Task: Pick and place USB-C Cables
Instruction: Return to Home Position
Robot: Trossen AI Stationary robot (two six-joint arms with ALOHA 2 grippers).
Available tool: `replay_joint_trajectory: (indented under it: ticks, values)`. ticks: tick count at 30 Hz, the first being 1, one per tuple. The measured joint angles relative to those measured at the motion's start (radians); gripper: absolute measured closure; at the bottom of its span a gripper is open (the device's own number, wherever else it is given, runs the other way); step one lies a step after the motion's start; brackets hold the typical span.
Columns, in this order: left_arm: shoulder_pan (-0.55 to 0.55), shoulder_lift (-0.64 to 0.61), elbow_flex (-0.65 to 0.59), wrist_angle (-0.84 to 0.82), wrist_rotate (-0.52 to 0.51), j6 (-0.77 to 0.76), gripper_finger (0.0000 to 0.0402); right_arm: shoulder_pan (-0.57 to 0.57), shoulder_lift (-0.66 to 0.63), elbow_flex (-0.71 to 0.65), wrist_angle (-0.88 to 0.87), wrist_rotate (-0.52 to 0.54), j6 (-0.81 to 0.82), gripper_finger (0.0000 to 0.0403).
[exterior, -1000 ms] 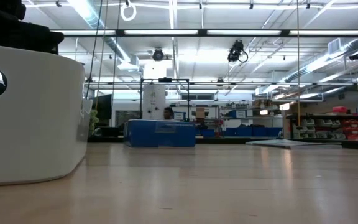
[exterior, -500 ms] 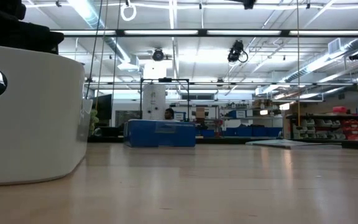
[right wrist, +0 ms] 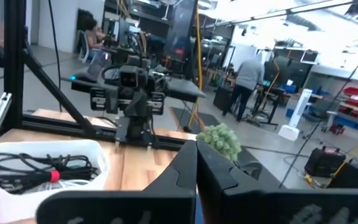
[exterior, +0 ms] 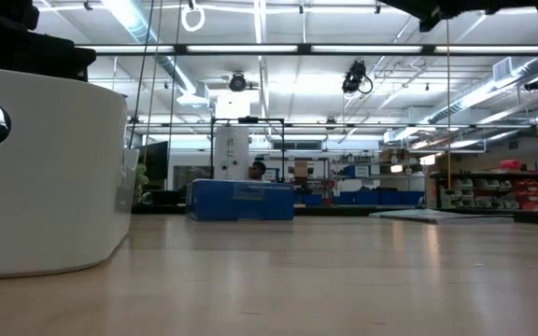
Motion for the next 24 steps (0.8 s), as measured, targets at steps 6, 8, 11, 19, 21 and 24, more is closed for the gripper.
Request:
replay_joint_trajectory:
  ticks: [6,8,11,19,21,24]
  values:
    - [0.000,0.000,0.000,0.000,0.000,0.000,0.0260,-0.019,-0.109,-0.108,0.025,-0.002,-0.001,0.0398]
    - [0.000,0.000,0.000,0.000,0.000,0.000,0.0260,-0.029,-0.136,-0.139,0.044,-0.011,0.000,0.0398]
    - [0.000,0.000,0.000,0.000,0.000,0.000,0.0260,-0.050,-0.171,-0.194,0.091,-0.076,-0.007,0.0398]
    - [0.000,0.000,0.000,0.000,0.000,0.000,0.0260,-0.111,-0.263,-0.340,0.321,-0.171,-0.020,0.0398]
    - [0.000,0.000,0.000,0.000,0.000,0.000,0.0260,-0.121,-0.286,-0.373,0.379,-0.171,-0.027,0.0398]
    - [0.000,0.000,0.000,0.000,0.000,0.000,0.0260,-0.131,-0.320,-0.421,0.461,-0.168,-0.039,0.0398]
